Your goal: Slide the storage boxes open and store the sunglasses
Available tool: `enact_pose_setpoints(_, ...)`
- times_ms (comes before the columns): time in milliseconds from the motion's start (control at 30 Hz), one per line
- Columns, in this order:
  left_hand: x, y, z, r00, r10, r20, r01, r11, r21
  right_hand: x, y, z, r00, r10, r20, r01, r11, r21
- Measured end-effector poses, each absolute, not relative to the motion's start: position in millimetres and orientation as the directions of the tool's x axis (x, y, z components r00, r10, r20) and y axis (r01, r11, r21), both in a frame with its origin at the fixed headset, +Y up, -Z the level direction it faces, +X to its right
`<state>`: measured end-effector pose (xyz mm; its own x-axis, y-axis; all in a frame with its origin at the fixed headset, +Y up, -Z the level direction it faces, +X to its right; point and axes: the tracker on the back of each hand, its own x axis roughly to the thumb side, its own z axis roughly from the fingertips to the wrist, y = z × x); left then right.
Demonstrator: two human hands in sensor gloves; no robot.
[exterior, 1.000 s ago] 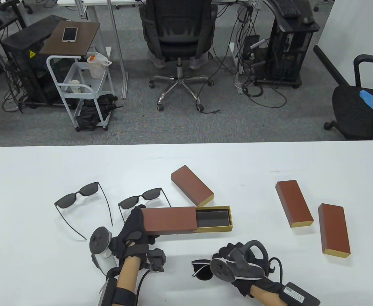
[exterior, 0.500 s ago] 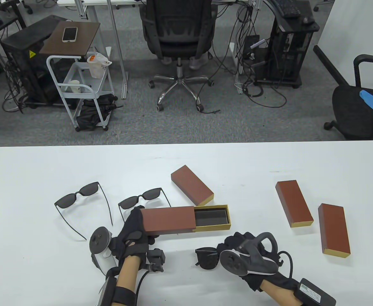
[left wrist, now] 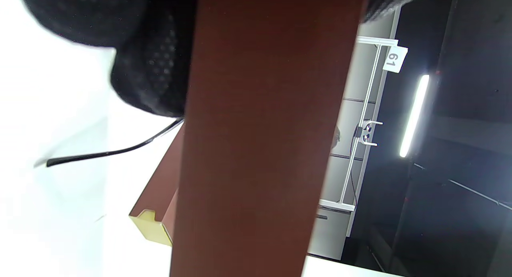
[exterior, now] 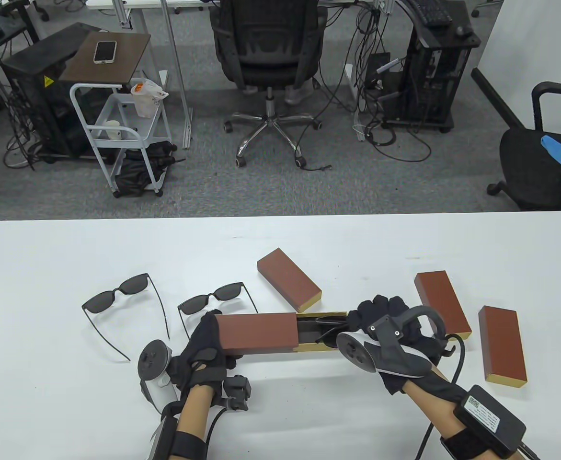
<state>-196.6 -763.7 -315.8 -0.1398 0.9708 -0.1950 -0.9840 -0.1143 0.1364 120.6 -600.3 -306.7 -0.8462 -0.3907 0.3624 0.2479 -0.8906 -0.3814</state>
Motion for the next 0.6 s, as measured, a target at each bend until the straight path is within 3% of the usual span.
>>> enact_pose_setpoints(167,-190.6,-760.7,-316.0,-0.136,0.972,-0.190,-0.988,-0.117,0.105,112.7,-601.0,-311.0,-0.811,-0.473,0.346,0.340,-0.860,-0.379)
enact_pose_setpoints(600,-172.6,-753.0,-314.1,-0.125,0.972,-0.199,-0.992,-0.122,0.028,84.8,-602.9,-309.7,-0.787,-0.494,0.370,0.389,-0.862,-0.324)
